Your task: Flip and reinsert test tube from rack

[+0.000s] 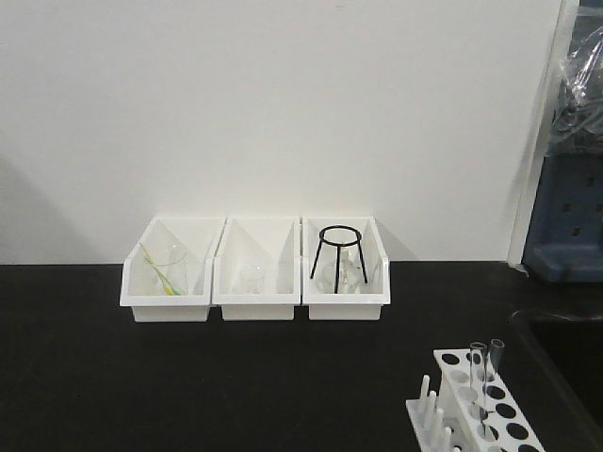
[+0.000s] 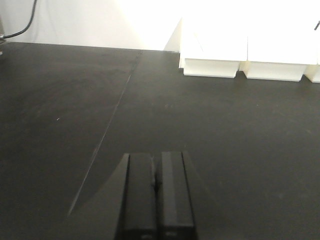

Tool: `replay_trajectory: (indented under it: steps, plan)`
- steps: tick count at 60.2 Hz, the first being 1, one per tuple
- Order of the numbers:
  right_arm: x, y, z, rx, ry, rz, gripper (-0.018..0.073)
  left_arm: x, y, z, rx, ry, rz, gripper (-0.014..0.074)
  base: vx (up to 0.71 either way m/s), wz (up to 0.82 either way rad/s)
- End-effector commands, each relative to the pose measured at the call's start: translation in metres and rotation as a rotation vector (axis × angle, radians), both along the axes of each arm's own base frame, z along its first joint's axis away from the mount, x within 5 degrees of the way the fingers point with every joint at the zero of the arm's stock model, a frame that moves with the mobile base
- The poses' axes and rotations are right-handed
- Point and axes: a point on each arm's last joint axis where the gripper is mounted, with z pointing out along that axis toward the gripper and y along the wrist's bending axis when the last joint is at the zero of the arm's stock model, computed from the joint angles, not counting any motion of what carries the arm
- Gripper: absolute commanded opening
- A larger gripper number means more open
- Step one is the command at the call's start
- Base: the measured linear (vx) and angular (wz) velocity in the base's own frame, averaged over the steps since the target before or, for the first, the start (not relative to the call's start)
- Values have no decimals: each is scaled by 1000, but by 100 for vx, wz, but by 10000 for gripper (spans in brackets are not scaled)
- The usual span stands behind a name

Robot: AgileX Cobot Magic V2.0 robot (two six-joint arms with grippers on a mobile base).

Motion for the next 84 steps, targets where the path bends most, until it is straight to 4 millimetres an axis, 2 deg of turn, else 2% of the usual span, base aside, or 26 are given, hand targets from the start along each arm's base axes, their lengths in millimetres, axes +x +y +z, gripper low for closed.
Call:
replay_trajectory:
  steps: [1, 40, 46, 51, 56, 61, 65, 69, 74, 76, 79, 84]
  plan:
    - [0, 0, 7, -5, -90, -7, -9, 0, -1, 7, 3, -89, -11, -6, 20, -4]
    - [0, 0, 8, -5, -92, -8, -9, 0, -1, 7, 3, -89, -11, -6, 9, -1]
    - [-1, -1, 16, -4, -173, -9, -9, 0, -1, 7, 3, -89, -11, -6, 1, -1]
    - [-3, -1, 29, 26, -284, -10, -9, 0, -1, 7, 3, -89, -11, -6, 0, 0]
    - [-9, -1, 58, 42, -352, -9, -9, 0, -1, 7, 3, -89, -11, -6, 0, 0]
    - [-17, -1, 105, 21, -401, -7, -9, 0, -1, 7, 3, -89, -11, -6, 0, 0]
    - [-14, -1, 135, -1, -408, -10, -9, 0, -1, 7, 3, -89, -11, -6, 0, 1]
    - [3, -1, 167, -8, -399, -11, -9, 0, -1, 7, 3, -89, -11, -6, 0, 1]
    - [36, 0, 191, 7, -359, -11, -9, 0, -1, 7, 3, -89, -11, -6, 0, 0]
    - [45, 0, 195, 9, -348, -11, -9, 0, -1, 7, 3, -89, -11, -6, 0, 0]
    - [68, 0, 200, 16, -292, -11, -9, 0, -1, 7, 3, -89, -11, -6, 0, 0]
    - [87, 0, 201, 29, -234, -11, -9, 0, -1, 7, 3, -89, -11, -6, 0, 0]
